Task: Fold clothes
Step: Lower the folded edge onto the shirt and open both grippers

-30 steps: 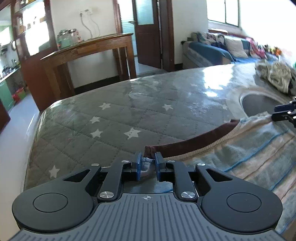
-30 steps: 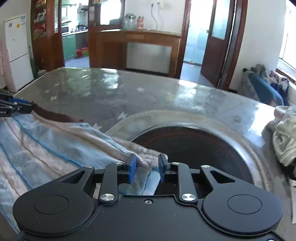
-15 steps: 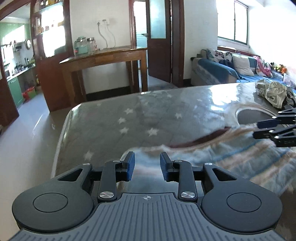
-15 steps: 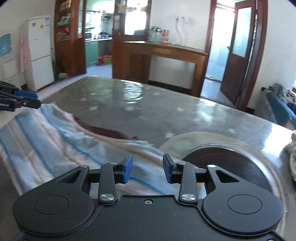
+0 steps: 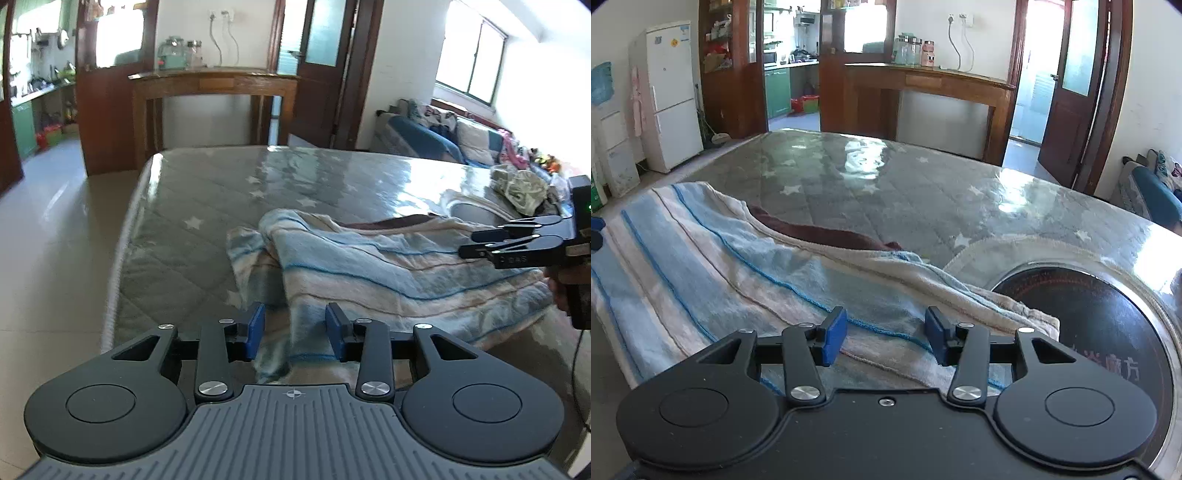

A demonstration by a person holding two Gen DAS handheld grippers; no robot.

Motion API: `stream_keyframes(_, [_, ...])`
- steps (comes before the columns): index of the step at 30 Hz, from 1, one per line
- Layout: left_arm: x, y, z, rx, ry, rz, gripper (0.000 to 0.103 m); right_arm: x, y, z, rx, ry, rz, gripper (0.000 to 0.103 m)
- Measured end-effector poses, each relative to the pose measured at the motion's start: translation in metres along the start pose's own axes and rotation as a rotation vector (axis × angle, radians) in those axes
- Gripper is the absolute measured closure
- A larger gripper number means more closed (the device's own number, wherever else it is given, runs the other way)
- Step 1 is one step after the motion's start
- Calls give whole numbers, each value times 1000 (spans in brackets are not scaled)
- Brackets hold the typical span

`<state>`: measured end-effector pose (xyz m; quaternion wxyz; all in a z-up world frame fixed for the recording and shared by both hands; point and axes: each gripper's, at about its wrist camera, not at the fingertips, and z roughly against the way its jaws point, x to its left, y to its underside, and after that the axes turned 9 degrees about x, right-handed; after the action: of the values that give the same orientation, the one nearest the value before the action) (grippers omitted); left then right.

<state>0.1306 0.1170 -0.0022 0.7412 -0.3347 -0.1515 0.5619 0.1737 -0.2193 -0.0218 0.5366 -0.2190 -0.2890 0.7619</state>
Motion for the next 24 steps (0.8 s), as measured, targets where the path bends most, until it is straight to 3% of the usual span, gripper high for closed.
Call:
stream_keyframes(3, [2, 2, -5, 8, 0, 28, 97, 1, 1, -2, 6, 12, -1, 47])
stream_keyframes(9, [4, 15, -9, 54, -21, 59, 97, -5, 3, -10, 17, 16, -39, 39])
stream_keyframes(11, [4, 14, -8, 66, -33, 61, 95, -5, 2, -11, 17, 17, -43, 38])
stream_keyframes(14, [5, 10, -2, 68, -53, 75, 80, -6, 2, -8, 14, 19, -45, 38])
stream_keyframes(19, [-16, -3, 27, -44, -162, -3, 79, -10, 8, 10, -7, 0, -79, 38])
stream_keyframes(24, [-42, -20, 34, -103, -130, -62, 71, -11, 26, 39, -46, -40, -119, 37])
